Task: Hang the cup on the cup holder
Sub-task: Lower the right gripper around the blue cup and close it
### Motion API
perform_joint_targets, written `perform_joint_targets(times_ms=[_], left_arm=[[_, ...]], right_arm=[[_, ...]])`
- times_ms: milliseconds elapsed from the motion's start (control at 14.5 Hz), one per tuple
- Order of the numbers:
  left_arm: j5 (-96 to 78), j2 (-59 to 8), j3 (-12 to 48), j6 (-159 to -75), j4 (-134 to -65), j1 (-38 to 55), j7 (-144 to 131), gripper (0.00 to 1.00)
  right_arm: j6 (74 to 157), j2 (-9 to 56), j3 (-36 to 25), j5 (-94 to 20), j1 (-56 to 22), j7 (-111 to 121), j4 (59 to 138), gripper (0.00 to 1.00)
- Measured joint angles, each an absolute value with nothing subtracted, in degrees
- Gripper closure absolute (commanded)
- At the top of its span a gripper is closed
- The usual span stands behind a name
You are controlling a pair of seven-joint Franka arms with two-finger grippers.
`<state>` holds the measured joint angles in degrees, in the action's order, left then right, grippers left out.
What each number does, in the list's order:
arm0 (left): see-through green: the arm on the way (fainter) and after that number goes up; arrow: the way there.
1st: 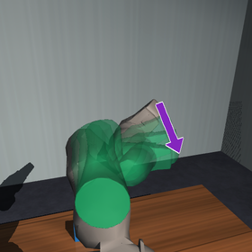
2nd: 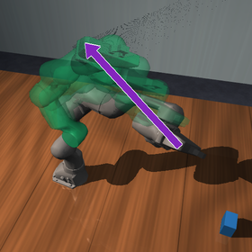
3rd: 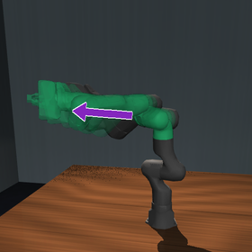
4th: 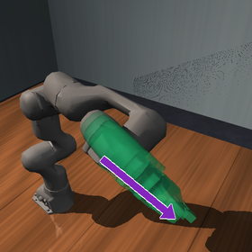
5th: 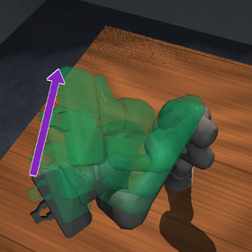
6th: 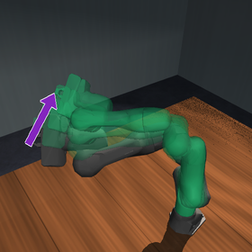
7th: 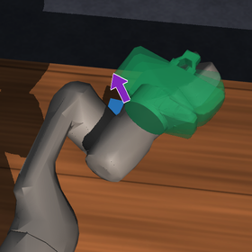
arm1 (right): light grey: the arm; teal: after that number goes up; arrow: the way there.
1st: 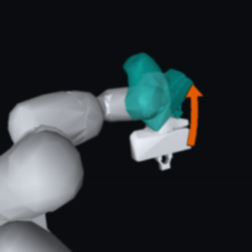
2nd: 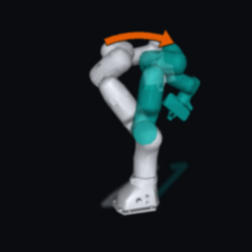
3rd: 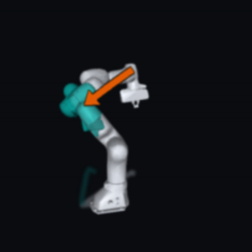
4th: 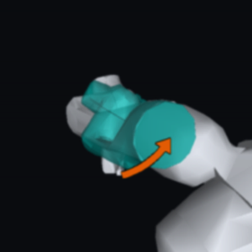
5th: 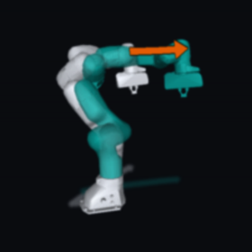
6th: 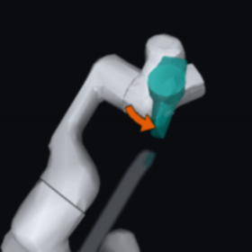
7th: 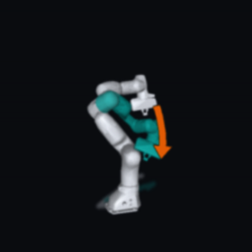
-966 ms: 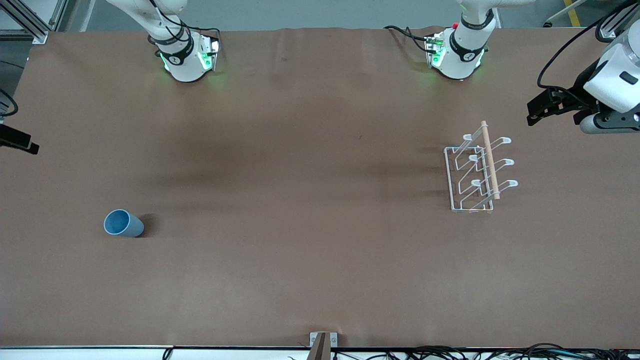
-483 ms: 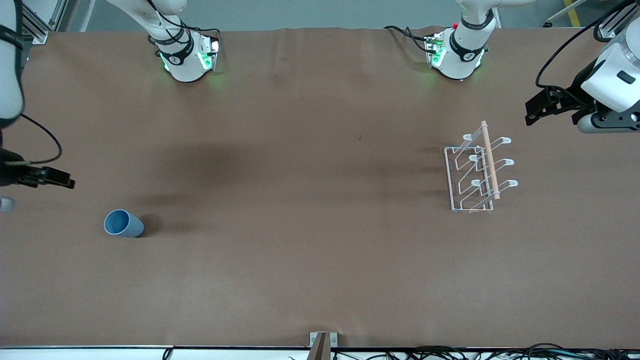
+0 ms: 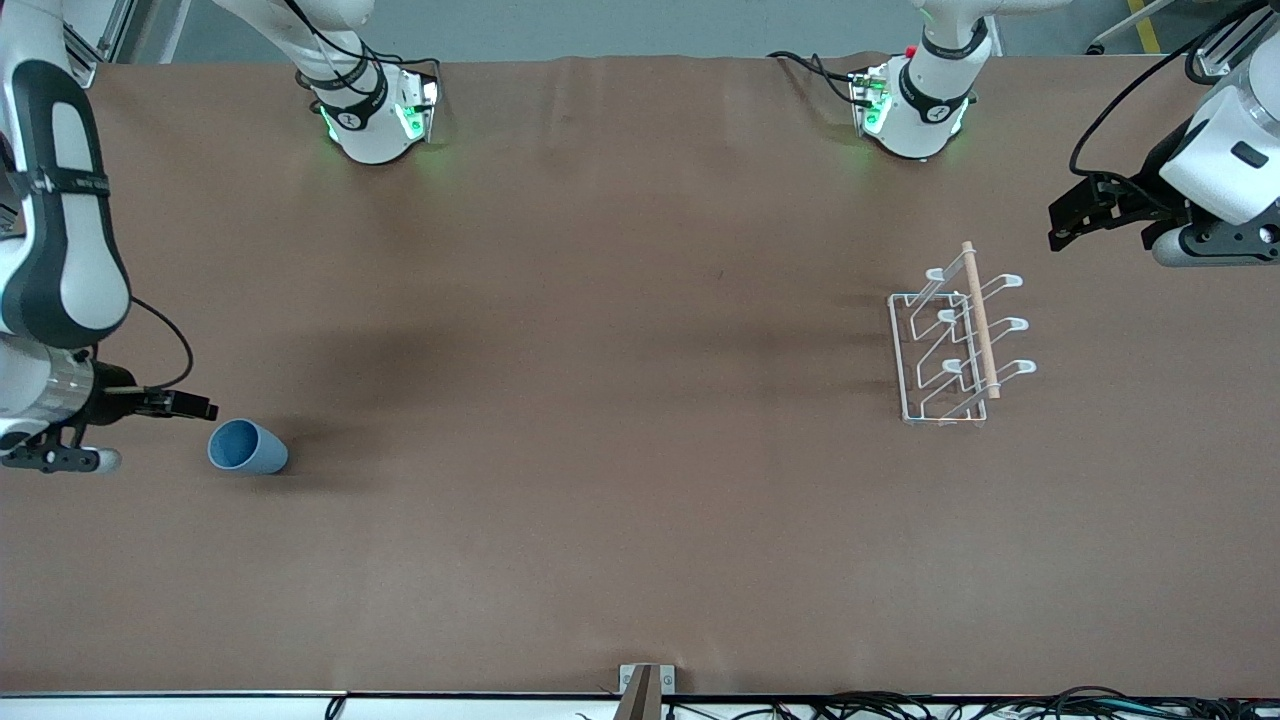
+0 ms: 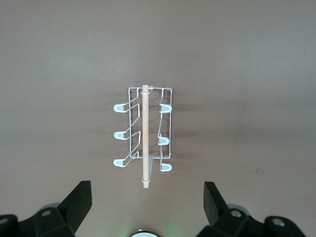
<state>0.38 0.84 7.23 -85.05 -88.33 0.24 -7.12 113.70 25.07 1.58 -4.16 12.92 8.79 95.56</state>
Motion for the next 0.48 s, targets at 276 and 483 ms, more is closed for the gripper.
perform_joint_targets(times_ms=[276,483], left_arm=[[0.13,0.82,7.22,-85.05,-88.33,0.21,-7.12,0.0],[-0.76,0.78,7.16,-85.05,-88.33,0.07,-7.12,0.0]], right_arm=[[114.8,28.5,1.35,-4.22,13.48,12.24,95.55,0.17],[116.78,29.98,1.34,-4.24,13.84,13.05,95.54,0.18]])
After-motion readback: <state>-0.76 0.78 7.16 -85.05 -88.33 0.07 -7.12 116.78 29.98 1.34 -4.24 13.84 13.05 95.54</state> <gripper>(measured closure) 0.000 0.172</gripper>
